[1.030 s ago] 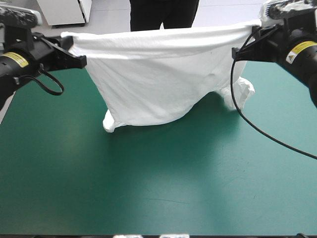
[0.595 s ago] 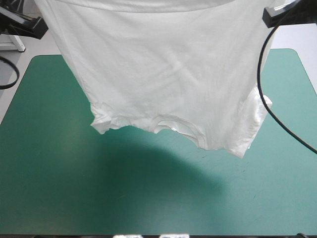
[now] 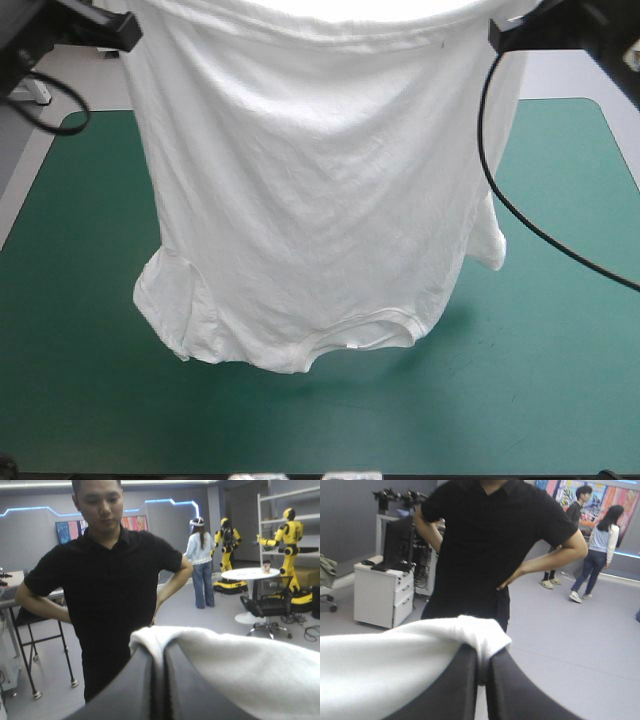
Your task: Fold the cloth
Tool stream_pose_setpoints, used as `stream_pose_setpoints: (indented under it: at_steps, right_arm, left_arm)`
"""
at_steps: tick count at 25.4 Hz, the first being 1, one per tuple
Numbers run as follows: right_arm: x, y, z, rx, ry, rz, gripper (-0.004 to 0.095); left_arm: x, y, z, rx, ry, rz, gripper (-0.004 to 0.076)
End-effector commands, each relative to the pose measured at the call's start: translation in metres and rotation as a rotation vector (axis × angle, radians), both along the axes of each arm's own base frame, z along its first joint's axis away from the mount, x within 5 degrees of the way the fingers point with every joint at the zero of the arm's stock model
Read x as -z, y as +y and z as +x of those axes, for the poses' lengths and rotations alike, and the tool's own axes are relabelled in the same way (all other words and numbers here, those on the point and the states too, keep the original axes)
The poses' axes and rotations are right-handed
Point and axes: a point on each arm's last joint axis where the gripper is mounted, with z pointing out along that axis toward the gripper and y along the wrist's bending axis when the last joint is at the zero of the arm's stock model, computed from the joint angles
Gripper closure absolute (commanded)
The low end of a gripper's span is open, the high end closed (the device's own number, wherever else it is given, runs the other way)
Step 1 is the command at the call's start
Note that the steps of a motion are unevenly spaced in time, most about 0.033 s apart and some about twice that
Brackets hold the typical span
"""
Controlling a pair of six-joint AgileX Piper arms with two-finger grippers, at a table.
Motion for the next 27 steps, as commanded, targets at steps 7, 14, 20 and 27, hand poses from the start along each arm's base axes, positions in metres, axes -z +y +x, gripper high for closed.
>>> stream_pose_setpoints:
  at_steps: [7,14,20,27]
  right_arm:
    - [-0.012,0.016,0.085,0.060,-0.349,0.047,0.0925]
    - [-0.005,0.019,0.101,0.060,-0.296,0.077,0.0925]
    - [0.068,0.018,0.166,0.095,0.074,0.123,0.0925]
    - [0.147,-0.003,0.192,0.090,0.388,0.101,0.0925]
  left_arm:
    - [0.004,-0.008,0.084,-0.149,-0.347,-0.140,0.0733]
    - [0.021,-0.015,0.106,-0.145,-0.266,-0.093,0.0733]
    - [0.080,-0.031,0.153,-0.107,0.035,0.026,0.0733]
    - [0.162,-0.035,0.167,-0.099,0.302,0.113,0.0733]
